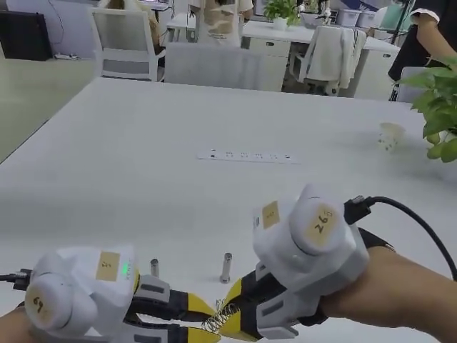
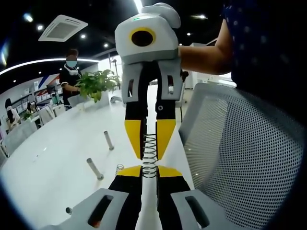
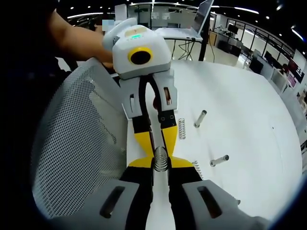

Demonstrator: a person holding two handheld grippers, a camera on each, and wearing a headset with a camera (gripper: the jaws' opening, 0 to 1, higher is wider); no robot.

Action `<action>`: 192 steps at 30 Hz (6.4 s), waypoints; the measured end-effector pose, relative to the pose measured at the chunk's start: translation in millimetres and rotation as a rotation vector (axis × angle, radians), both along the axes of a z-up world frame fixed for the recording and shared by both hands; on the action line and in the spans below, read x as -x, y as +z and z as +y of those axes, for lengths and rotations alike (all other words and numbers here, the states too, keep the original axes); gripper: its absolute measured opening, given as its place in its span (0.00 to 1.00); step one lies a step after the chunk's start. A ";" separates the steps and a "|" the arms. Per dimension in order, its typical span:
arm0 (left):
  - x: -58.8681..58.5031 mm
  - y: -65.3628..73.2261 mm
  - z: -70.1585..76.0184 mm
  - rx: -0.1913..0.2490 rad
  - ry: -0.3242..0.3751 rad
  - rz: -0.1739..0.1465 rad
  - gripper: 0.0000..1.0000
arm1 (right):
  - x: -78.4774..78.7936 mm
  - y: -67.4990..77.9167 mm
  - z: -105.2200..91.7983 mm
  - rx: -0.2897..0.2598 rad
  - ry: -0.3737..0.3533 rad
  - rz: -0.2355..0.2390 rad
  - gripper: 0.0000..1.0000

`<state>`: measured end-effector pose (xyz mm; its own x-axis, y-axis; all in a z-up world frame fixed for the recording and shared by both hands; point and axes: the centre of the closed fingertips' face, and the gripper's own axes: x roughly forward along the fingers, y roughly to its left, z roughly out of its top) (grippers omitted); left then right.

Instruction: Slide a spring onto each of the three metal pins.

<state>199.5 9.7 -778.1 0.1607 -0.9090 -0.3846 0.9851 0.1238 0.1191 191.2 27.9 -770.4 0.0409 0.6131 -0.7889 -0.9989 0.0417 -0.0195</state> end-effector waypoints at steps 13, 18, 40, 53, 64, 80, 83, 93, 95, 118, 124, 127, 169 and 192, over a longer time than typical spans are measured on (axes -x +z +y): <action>1.4 -1.2 -0.4 -0.002 -0.001 0.009 0.03 | 1.1 0.8 2.6 0.014 0.011 -0.001 0.08; 1.7 -0.9 -1.7 0.002 -0.006 0.005 0.03 | 1.2 3.5 6.7 0.010 0.017 -0.001 0.08; -6.2 -0.4 7.9 0.028 0.053 0.052 0.17 | -15.6 6.9 -3.3 0.046 -0.009 -0.024 0.08; -12.0 3.6 29.8 0.051 0.123 0.081 0.31 | -32.1 8.2 -27.3 0.058 -0.076 -0.034 0.08; -15.8 6.7 54.0 0.088 0.216 0.082 0.39 | -49.0 12.9 -47.1 0.056 -0.138 -0.040 0.08; -17.8 4.4 84.7 0.133 0.357 0.077 0.46 | -66.0 17.8 -67.9 0.071 -0.193 -0.048 0.08; -19.3 4.2 91.7 0.144 0.387 0.077 0.47 | -68.4 20.4 -71.8 0.073 -0.202 -0.048 0.08; -21.6 2.9 102.4 0.161 0.439 0.077 0.50 | -80.1 28.3 -87.0 0.090 -0.234 -0.058 0.08; -21.6 2.2 103.6 0.162 0.443 0.078 0.51 | -82.7 29.4 -90.0 0.093 -0.240 -0.061 0.08; -26.1 2.6 108.0 0.179 0.481 0.089 0.65 | -126.4 14.8 -122.5 0.208 -0.293 -0.065 0.08; -27.1 2.7 107.8 0.182 0.485 0.089 0.67 | -128.8 4.1 -120.3 0.236 -0.280 -0.040 0.08; -26.5 2.0 107.6 0.183 0.487 0.092 0.68 | -130.8 -0.4 -120.8 0.245 -0.281 -0.026 0.08; -23.9 -0.5 110.0 0.172 0.488 0.099 0.69 | -141.9 -48.0 -121.9 0.312 -0.283 0.048 0.09; -24.5 -0.9 109.4 0.171 0.489 0.098 0.69 | -137.8 -70.5 -118.8 0.335 -0.289 0.055 0.09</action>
